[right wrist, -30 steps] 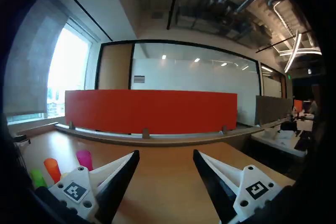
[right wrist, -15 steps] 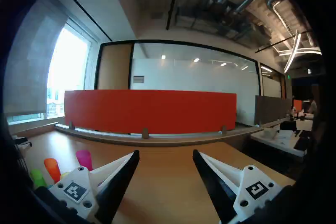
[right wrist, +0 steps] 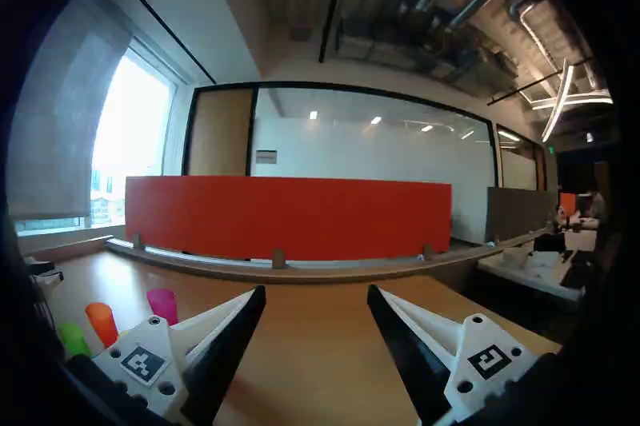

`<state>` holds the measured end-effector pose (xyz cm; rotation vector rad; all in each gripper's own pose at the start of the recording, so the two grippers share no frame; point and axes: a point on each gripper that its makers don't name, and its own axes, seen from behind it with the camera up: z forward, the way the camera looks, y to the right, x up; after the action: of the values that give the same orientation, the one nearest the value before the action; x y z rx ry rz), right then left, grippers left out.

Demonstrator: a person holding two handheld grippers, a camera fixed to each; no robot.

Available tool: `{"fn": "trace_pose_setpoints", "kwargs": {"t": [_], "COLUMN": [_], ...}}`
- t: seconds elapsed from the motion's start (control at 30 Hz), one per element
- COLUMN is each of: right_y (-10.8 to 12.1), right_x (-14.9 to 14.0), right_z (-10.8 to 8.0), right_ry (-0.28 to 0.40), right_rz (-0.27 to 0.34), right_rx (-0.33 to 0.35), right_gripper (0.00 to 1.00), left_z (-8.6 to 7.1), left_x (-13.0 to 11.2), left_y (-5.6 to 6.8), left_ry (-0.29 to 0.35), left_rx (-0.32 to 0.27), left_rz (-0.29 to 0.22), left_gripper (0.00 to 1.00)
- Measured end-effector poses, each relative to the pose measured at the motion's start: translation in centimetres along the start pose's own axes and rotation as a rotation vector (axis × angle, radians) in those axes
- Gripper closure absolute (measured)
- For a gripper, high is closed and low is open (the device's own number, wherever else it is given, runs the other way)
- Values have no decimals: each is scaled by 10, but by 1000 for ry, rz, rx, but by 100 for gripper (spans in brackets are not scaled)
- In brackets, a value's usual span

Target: Pour water

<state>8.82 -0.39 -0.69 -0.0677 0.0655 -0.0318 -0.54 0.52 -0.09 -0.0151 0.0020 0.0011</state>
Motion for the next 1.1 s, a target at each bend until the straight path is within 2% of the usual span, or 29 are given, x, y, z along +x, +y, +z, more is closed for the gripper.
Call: {"fn": "trace_pose_setpoints", "kwargs": {"t": [0.27, 0.5, 0.87, 1.1], "right_y": [4, 3, -5, -6], "right_x": [5, -11, -53, -75], "right_z": [0, 2, 8, 5], "right_ry": [52, 66, 34, 13], "right_rz": [-32, -62, 6, -10], "right_rx": [-24, -27, 28, 43], "right_gripper": [2, 1, 1, 1], "left_z": [0, 0, 0, 0], "left_x": [0, 0, 0, 0], "left_y": [0, 0, 0, 0], "left_ry": [0, 0, 0, 0], "left_rx": [0, 0, 0, 0], "left_rz": [0, 1, 1, 1], "left_gripper": [14, 14, 14, 14]}}
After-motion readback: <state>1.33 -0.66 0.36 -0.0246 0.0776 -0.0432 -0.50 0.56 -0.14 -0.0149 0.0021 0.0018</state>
